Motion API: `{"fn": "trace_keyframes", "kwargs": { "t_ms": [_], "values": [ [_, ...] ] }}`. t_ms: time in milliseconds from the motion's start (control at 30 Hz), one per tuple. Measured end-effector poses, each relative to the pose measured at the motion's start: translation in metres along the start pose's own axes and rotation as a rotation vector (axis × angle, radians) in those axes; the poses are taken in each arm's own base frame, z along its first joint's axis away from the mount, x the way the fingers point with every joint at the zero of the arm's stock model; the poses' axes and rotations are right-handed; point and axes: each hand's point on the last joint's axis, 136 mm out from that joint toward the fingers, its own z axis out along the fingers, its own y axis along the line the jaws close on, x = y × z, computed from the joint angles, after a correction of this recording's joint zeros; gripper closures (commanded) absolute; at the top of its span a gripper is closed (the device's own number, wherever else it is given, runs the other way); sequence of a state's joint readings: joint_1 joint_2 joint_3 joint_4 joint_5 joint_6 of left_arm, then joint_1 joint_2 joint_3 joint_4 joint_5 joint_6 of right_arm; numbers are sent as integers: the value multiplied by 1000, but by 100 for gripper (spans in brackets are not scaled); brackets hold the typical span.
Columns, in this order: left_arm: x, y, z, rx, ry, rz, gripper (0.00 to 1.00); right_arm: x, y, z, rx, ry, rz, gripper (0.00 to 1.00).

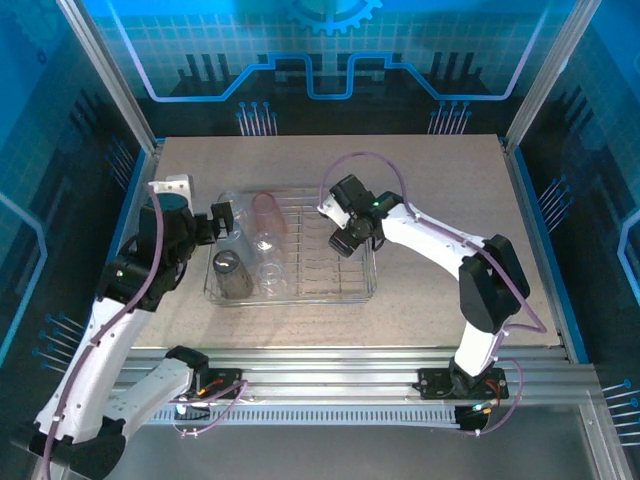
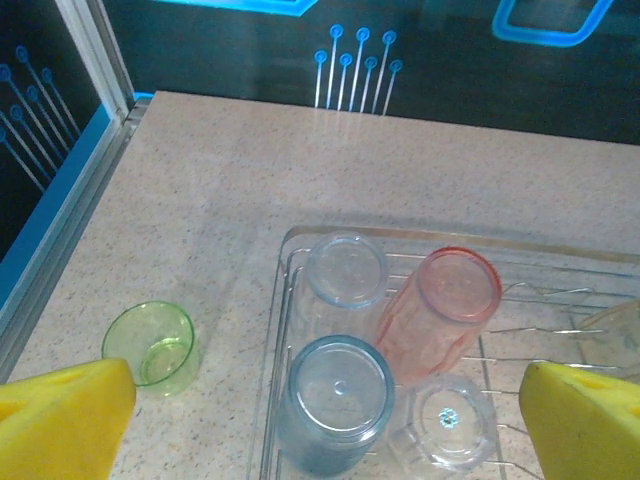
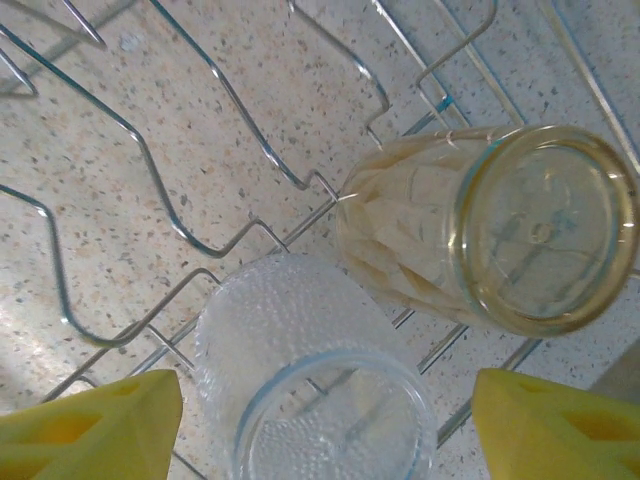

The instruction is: Load the cups into the dish rack

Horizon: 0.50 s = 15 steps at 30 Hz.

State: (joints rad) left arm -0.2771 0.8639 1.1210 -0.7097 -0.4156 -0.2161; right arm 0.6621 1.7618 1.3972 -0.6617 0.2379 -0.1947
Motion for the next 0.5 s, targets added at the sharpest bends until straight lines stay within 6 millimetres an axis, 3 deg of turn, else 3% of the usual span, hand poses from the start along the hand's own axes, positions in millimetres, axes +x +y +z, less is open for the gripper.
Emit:
{"fn": "trace_keyframes", "kwargs": {
  "t_ms": [200, 367, 500],
  "values": [
    [7, 23, 5, -96, 41, -65, 1, -2, -1, -12, -5, -20, 15, 23],
    [20, 83, 18, -336, 166, -290, 1, -9, -6, -34, 4, -75, 49, 23],
    [52, 112, 35, -427, 311, -432, 1, -15, -13, -62, 27, -149, 84, 23]
  ]
}}
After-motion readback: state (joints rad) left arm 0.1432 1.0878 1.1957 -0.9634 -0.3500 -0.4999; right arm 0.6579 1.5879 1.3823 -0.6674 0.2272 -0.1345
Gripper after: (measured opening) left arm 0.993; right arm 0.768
